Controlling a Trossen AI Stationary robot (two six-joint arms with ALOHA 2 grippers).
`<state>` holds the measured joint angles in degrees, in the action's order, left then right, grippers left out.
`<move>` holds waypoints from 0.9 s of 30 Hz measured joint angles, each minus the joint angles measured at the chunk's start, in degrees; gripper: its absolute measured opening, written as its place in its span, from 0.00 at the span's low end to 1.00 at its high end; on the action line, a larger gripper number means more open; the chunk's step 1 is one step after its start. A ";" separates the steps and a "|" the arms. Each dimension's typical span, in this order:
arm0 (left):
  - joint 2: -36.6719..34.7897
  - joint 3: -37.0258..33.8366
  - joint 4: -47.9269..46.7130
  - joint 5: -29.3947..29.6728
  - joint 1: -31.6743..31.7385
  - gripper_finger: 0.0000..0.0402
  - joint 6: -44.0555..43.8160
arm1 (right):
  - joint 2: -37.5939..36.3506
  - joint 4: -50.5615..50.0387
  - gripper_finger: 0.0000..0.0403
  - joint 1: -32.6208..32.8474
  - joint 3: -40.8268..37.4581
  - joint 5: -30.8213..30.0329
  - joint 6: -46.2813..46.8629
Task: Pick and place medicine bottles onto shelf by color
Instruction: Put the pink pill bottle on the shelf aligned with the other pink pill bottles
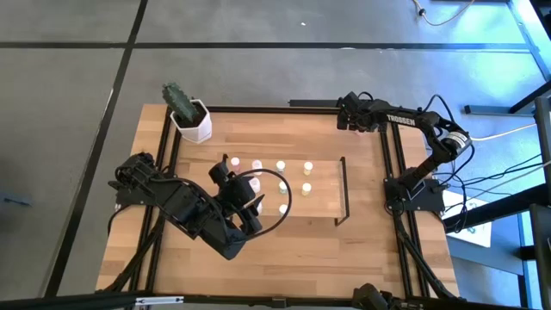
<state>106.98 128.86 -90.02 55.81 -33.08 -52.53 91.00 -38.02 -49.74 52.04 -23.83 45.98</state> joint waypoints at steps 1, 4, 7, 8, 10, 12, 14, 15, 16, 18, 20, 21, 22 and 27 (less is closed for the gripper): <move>0.00 0.00 0.00 0.00 -0.02 0.60 0.00 | 0.01 0.00 0.30 0.00 0.02 0.17 -0.02; 0.00 0.00 0.00 0.00 -0.13 0.60 0.00 | 0.01 0.03 0.30 -0.02 0.04 0.55 -0.46; 0.00 0.00 0.00 0.01 -0.39 0.60 0.00 | 0.01 0.09 0.32 -0.02 0.04 0.80 -1.31; 0.00 0.00 0.00 0.00 -0.39 0.60 0.00 | 0.01 0.11 0.33 -0.02 0.04 0.86 -1.45; 0.00 0.00 0.01 0.00 -0.42 0.60 0.00 | -0.01 0.16 0.33 -0.02 0.04 0.98 -2.59; 0.00 0.00 0.01 0.00 -0.50 0.60 0.00 | 0.01 0.17 0.32 -0.02 0.06 1.02 -4.48; 0.00 0.00 0.02 0.00 -0.48 0.60 0.00 | -0.01 0.12 0.31 -0.02 0.08 1.31 -6.20; 0.00 0.00 0.02 0.00 -0.48 0.60 0.00 | -0.02 0.11 0.31 -0.02 0.10 1.61 -7.28; 0.00 0.00 0.02 0.00 -0.50 0.60 0.00 | -0.02 0.11 0.31 -0.02 0.13 2.05 -8.15; 0.00 0.00 0.02 0.00 -0.48 0.60 0.00 | -0.04 -0.18 0.31 -0.04 0.43 3.30 -10.93; 0.00 0.00 0.04 0.00 -0.48 0.60 0.00 | -0.03 -1.40 0.31 0.20 1.11 4.53 -13.62; 0.00 0.00 0.04 0.00 -0.48 0.60 0.00 | -0.02 -2.38 0.32 0.44 1.55 4.81 -14.71; 0.02 0.00 0.04 0.00 -0.48 0.60 0.00 | -0.02 -3.59 0.32 0.49 2.13 5.23 -15.72; 0.02 0.00 0.04 0.00 -0.48 0.60 0.00 | -2.14 -8.46 0.30 1.56 5.51 4.42 -20.79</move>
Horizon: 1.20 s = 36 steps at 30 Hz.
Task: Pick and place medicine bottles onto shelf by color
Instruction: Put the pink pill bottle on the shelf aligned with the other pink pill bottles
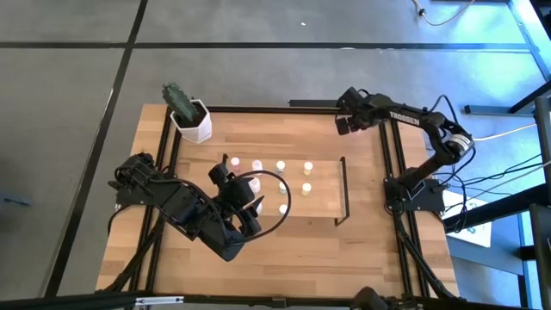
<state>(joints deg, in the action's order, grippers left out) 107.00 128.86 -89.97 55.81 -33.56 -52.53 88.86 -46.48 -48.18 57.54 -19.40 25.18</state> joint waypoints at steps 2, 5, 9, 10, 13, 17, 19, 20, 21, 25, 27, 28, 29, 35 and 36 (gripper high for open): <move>0.00 0.00 0.00 0.00 0.00 0.60 0.00 | -1.28 -1.73 0.30 0.48 1.35 1.09 -2.82; 0.00 0.00 0.02 0.00 0.00 0.60 0.00 | -3.18 -4.83 0.31 1.66 3.81 1.23 -6.39; 0.00 0.00 0.02 0.00 0.00 0.60 0.00 | -5.12 -9.74 0.31 4.08 6.87 -1.50 -8.89; 0.00 0.00 0.02 0.00 0.00 0.60 0.00 | -5.64 -10.98 0.31 4.80 7.79 -2.25 -9.28; 0.00 0.00 0.01 0.00 0.00 0.60 0.00 | -7.03 -14.09 0.31 7.33 10.67 -2.98 -11.26; 0.00 0.00 0.02 -0.02 0.00 0.60 -1.35 | -8.91 -16.30 0.31 10.92 15.02 -2.99 -12.73; 0.00 0.00 0.00 -0.79 0.00 0.60 -2.47 | -9.68 -17.27 0.31 12.90 17.24 -3.01 -14.21; 0.00 0.00 0.00 -1.55 0.00 0.60 -2.81 | -10.01 -17.67 0.31 13.96 18.30 -3.02 -15.02; 0.00 0.00 0.00 -2.30 0.00 0.60 -2.97 | -10.26 -18.42 0.31 15.16 19.54 -3.16 -15.32; 0.00 0.00 0.00 -3.88 0.00 0.60 -4.94 | -10.33 -21.45 0.31 19.87 24.95 -4.18 -16.84; 0.00 0.00 -0.02 -4.30 0.00 0.60 -5.77 | -10.32 -22.35 0.31 22.48 27.44 -4.91 -16.93; 0.00 0.00 0.00 -4.31 -0.02 0.60 -5.84 | -10.32 -22.95 0.31 23.93 28.70 -5.32 -16.93; 0.00 0.00 -0.01 -4.31 -0.02 0.60 -5.84 | -10.32 -23.99 0.31 25.32 29.98 -5.60 -16.93; 0.00 0.00 -0.02 -4.31 0.00 0.60 -5.84 | -10.27 -29.76 0.31 34.41 37.51 -5.61 -18.06; 0.00 0.00 -0.02 -4.31 0.00 0.60 -5.84 | -10.30 -30.31 0.31 36.35 38.61 -5.63 -18.16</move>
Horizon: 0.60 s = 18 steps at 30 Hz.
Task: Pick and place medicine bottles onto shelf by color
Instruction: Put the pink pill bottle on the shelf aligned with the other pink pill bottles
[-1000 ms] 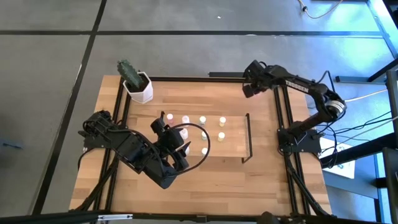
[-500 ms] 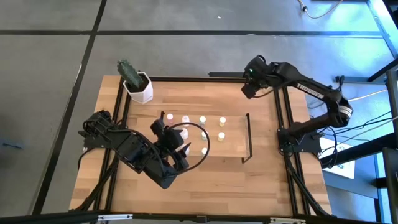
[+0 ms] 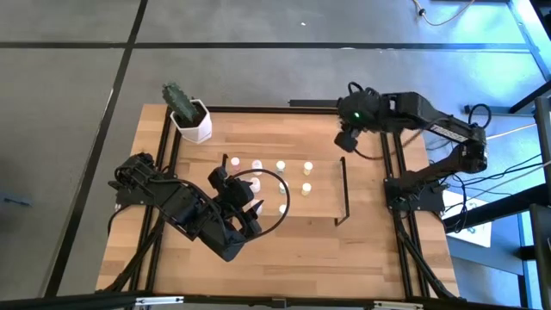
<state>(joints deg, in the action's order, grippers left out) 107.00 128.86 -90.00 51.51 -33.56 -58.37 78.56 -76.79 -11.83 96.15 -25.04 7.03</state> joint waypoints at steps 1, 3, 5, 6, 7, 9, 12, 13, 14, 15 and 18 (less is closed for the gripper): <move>0.00 0.00 0.00 0.02 0.00 0.60 0.00 | -0.06 -0.16 0.31 2.00 0.87 0.00 -0.02; 0.00 0.00 0.00 0.02 0.00 0.60 0.00 | -0.02 -0.83 0.31 6.17 2.48 0.07 -0.06; 0.00 0.00 0.00 0.02 0.00 0.60 0.00 | 0.00 -1.10 0.31 10.59 3.61 0.11 -0.06; 0.00 0.00 0.00 0.02 0.00 0.60 0.00 | -0.01 -0.96 0.31 12.94 3.98 0.08 -0.06; 0.00 0.00 0.00 0.02 0.00 0.60 0.00 | -0.02 -0.92 0.31 15.29 4.21 0.03 -0.03; 0.00 0.00 0.00 0.02 0.00 0.60 0.00 | -0.01 -0.60 0.31 20.14 4.34 0.07 0.48; 0.00 0.00 0.00 0.03 -0.23 0.60 0.24 | 0.12 0.65 0.31 27.35 4.36 0.09 1.93; 0.00 0.00 0.00 0.04 -0.35 0.60 0.61 | 0.25 1.46 0.31 29.60 4.36 0.09 2.28; 0.00 0.00 0.00 0.04 -0.56 0.60 0.89 | 0.42 2.27 0.31 31.85 4.36 0.07 2.97; 0.00 0.00 -0.02 0.04 -0.82 0.60 1.07 | 0.64 3.18 0.31 34.08 4.36 0.09 3.13; 0.00 0.00 0.00 0.04 -1.77 0.60 1.05 | 1.54 5.52 0.31 39.99 4.36 0.29 3.17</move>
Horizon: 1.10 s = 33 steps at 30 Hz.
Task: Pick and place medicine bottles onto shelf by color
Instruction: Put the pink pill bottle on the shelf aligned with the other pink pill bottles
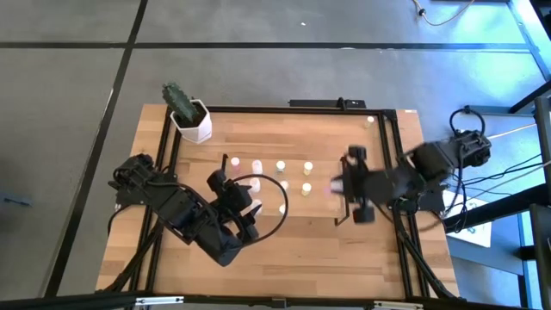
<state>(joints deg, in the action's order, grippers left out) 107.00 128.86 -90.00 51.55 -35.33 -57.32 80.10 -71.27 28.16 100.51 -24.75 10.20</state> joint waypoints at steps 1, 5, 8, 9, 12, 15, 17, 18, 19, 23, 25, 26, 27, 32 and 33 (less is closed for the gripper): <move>0.00 0.00 0.00 0.00 -0.34 0.60 -0.02 | 0.40 0.46 0.31 1.72 0.00 0.33 -0.19; 0.00 0.00 -0.02 0.00 -1.86 0.60 -1.08 | 2.47 2.19 0.31 7.86 0.00 0.85 -1.29; 0.00 0.00 -0.02 0.00 -2.96 0.60 -1.09 | 4.36 4.42 0.31 11.69 0.00 0.87 -1.57; 0.00 0.00 -0.01 0.00 -3.29 0.60 -1.11 | 5.05 5.12 0.31 12.69 0.00 0.90 -1.60; 0.00 0.00 -0.02 0.00 -4.22 0.60 -1.16 | 6.87 7.53 0.31 15.30 0.02 0.98 -1.62; 0.00 0.00 -0.02 0.00 -4.98 0.60 -1.18 | 8.73 10.05 0.31 17.28 0.00 1.00 -1.55; 0.00 0.00 -0.02 0.01 -5.51 0.60 -1.18 | 9.76 11.54 0.31 18.39 0.00 1.02 -1.53; 0.00 0.00 -0.02 0.00 -5.76 0.60 -1.20 | 10.27 11.81 0.31 18.91 0.00 1.01 -1.52; 0.00 0.00 -0.02 0.02 -6.04 0.60 -1.20 | 10.72 12.15 0.31 19.30 0.00 0.99 -1.49; 0.00 0.00 -0.02 0.00 -7.13 0.60 -1.20 | 12.73 12.35 0.31 20.17 0.00 1.03 0.19; 0.00 0.00 -0.01 0.00 -7.56 0.60 -1.20 | 13.74 12.37 0.31 20.17 0.00 1.13 1.53; 0.00 0.00 -0.01 0.00 -7.76 0.60 -1.20 | 14.25 12.35 0.31 20.17 0.00 1.65 1.63; 0.00 0.00 -0.01 0.00 -7.96 0.60 -1.20 | 14.95 12.35 0.31 20.14 0.00 2.19 1.66; 0.00 0.00 -0.02 0.00 -8.41 0.60 -1.20 | 18.44 12.33 0.31 20.15 0.00 2.40 1.75; 0.00 0.00 -0.01 0.02 -8.57 0.60 -1.20 | 18.99 12.32 0.31 20.06 0.00 2.45 2.04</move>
<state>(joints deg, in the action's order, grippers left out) 107.00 128.86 -90.00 51.57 -43.90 -58.52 99.10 -58.95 48.22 100.51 -22.30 12.23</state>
